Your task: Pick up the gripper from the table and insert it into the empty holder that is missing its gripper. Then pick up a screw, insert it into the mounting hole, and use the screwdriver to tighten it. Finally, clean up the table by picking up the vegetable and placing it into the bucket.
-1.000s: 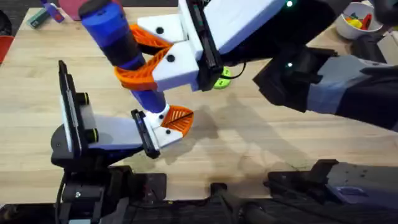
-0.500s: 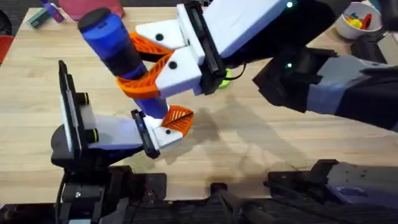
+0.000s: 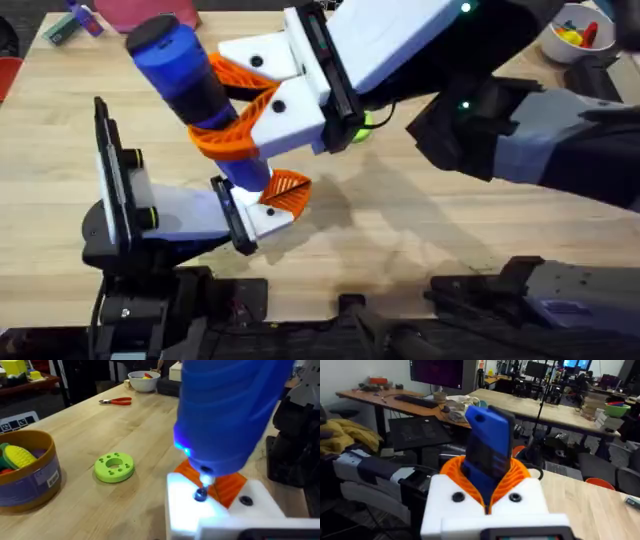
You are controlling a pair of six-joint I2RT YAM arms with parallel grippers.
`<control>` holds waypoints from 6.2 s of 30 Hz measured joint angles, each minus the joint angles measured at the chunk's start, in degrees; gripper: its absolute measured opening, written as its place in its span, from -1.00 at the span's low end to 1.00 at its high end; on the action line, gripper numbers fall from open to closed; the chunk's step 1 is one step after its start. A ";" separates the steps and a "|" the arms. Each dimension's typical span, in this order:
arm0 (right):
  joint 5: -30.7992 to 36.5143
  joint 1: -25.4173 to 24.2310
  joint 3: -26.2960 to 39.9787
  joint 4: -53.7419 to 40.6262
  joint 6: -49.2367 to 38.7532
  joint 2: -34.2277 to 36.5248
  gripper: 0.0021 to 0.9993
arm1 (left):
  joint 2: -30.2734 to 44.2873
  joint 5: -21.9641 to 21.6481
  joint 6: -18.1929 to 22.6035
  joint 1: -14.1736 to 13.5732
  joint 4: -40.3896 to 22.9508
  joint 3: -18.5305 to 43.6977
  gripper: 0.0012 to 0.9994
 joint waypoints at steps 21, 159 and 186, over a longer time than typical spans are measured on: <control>0.48 0.00 0.00 -0.05 -0.12 0.00 -0.96 | 0.00 0.00 0.00 0.00 0.00 0.00 -0.97; 65.96 -26.50 39.94 -105.32 -52.57 13.33 0.99 | 0.00 -2.62 0.17 0.00 0.88 -0.02 0.97; 63.85 -15.76 11.84 -100.50 -1.72 -29.64 0.99 | 33.02 -40.69 5.08 0.02 -42.18 45.68 0.97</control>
